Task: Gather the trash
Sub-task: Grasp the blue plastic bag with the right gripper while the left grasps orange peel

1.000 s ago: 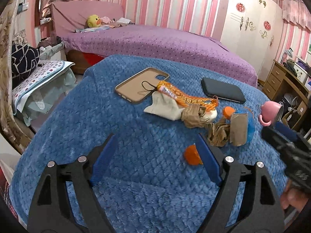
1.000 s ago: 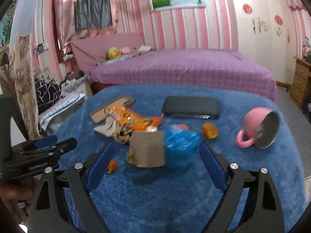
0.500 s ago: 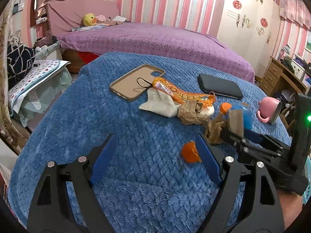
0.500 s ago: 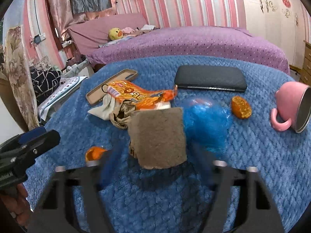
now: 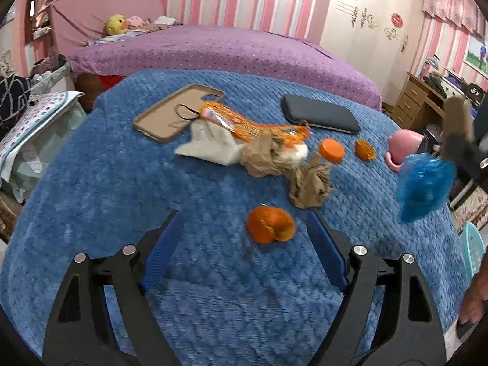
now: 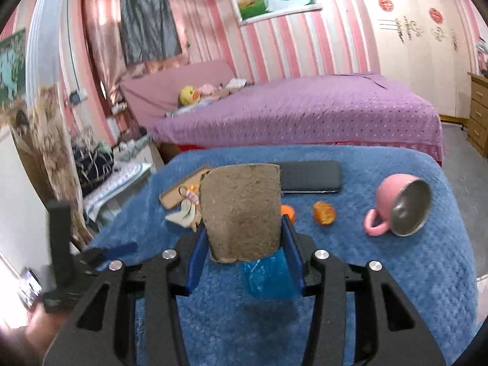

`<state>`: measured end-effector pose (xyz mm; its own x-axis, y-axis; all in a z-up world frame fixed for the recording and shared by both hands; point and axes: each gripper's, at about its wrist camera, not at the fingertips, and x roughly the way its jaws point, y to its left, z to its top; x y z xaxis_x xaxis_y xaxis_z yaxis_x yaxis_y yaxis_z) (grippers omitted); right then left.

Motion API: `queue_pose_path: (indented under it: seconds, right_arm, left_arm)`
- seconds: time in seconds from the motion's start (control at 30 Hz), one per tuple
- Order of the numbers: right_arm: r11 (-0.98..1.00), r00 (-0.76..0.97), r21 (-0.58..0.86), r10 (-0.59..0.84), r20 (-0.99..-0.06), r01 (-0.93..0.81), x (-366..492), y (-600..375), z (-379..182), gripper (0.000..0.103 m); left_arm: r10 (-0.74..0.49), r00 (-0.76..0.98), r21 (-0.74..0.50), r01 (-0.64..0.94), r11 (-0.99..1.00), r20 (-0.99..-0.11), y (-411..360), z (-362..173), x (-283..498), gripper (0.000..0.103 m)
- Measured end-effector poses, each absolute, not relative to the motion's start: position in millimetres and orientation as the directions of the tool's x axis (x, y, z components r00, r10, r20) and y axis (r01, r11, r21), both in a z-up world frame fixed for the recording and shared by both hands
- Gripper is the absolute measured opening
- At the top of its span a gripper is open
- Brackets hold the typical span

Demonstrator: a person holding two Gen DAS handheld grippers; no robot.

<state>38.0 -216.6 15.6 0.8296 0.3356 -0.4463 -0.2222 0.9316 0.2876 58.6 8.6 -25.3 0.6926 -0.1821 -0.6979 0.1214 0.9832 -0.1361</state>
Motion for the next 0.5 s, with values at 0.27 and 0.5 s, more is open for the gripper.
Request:
queue_pose_path:
  seconds: [0.27, 0.5]
  right_arm:
    - [0.948, 0.817, 0.261, 0.295, -0.496, -0.184, 32.0, -247.5, 9.7, 0.049]
    - [0.963, 0.788, 0.203, 0.263, -0.557, -0.178, 35.4, -251.1, -4.2, 0.049]
  left_arm:
    - [-0.19, 0.661, -0.103, 0.169, 0.98, -0.726, -22.6, -40.2, 69.0, 0.071]
    - [-0.186, 0.657, -0.08, 0.188, 0.979, -0.73, -35.4, -48.8, 82.3, 0.018]
